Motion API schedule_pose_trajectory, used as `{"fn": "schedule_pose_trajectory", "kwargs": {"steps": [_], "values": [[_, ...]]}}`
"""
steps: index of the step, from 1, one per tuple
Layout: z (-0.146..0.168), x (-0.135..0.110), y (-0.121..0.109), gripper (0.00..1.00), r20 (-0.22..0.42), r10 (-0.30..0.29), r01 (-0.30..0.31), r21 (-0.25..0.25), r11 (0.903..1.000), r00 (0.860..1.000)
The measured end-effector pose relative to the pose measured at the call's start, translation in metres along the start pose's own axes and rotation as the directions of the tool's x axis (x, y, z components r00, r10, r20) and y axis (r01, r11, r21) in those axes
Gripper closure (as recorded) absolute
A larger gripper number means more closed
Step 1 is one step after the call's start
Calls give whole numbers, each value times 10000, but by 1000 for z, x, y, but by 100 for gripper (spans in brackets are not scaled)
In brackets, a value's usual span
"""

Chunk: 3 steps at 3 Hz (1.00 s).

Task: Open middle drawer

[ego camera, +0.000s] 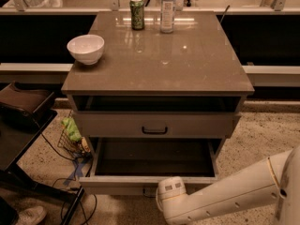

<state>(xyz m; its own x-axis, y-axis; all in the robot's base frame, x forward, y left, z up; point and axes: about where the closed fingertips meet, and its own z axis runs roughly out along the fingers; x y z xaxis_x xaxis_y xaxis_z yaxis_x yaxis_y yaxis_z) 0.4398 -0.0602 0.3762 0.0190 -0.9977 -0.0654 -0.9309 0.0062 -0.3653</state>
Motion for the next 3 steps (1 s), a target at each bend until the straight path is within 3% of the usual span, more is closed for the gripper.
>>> {"fn": "schedule_pose_trajectory", "kwargs": {"steps": [3], "values": [[-2,-1,-1,100,-18,-10,10,23,10000,10000]]}}
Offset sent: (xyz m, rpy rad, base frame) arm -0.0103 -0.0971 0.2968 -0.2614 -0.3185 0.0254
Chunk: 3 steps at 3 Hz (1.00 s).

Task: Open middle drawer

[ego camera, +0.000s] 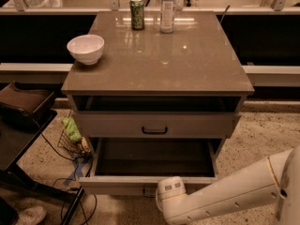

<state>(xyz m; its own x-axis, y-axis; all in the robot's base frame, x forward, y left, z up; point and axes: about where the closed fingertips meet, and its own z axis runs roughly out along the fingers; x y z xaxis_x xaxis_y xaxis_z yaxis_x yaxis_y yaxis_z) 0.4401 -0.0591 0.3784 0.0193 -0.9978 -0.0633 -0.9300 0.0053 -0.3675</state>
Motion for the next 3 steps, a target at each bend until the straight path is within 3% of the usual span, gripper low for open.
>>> {"fn": "schedule_pose_trajectory", "kwargs": {"steps": [2,3], "values": [[0,0,0,100,-2,-1,1,1,10000,10000],[0,0,0,82,-2,-1,1,1,10000,10000]]}}
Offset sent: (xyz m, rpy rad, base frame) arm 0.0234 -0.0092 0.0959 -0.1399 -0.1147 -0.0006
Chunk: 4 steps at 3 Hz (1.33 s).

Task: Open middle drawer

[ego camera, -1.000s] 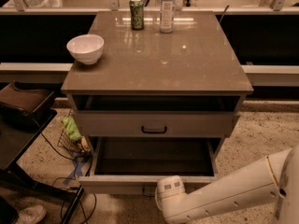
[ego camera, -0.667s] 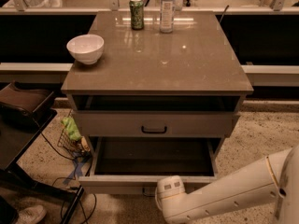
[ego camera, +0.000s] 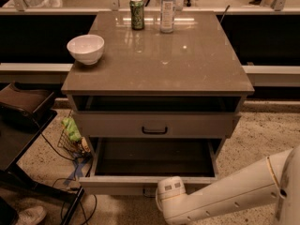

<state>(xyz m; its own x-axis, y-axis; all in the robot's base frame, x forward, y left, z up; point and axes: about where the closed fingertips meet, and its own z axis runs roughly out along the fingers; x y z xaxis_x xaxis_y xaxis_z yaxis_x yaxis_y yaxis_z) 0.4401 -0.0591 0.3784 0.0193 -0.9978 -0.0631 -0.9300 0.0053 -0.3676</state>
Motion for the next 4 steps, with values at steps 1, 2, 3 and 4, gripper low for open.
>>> {"fn": "schedule_pose_trajectory", "kwargs": {"steps": [1,2,3,4], "values": [[0,0,0,78,1,0,0,-1,10000,10000],[0,0,0,99,0,0,0,-1,10000,10000],[0,0,0,100,-1,0,0,0,10000,10000],[0,0,0,100,-2,-1,1,1,10000,10000]]}}
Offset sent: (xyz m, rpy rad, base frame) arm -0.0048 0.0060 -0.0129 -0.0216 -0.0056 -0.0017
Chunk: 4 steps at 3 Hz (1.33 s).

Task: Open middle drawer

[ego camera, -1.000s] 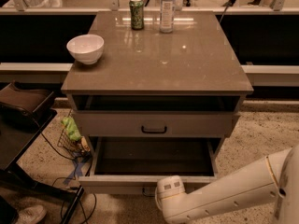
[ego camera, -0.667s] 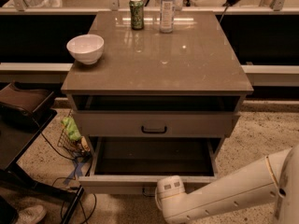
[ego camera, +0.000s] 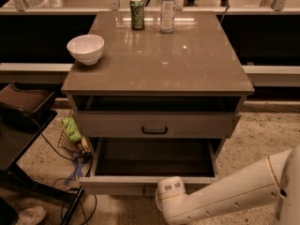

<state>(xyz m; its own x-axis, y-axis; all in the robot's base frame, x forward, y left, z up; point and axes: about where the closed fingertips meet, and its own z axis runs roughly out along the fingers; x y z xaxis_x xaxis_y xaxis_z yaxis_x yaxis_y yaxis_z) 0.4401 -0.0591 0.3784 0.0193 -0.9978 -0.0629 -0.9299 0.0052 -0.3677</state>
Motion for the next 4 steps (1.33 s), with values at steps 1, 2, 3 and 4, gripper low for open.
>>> {"fn": "schedule_pose_trajectory", "kwargs": {"steps": [1,2,3,4], "values": [[0,0,0,86,0,0,0,0,10000,10000],[0,0,0,64,0,0,0,-1,10000,10000],[0,0,0,65,0,0,0,-1,10000,10000],[0,0,1,88,0,0,0,-13,10000,10000]]}}
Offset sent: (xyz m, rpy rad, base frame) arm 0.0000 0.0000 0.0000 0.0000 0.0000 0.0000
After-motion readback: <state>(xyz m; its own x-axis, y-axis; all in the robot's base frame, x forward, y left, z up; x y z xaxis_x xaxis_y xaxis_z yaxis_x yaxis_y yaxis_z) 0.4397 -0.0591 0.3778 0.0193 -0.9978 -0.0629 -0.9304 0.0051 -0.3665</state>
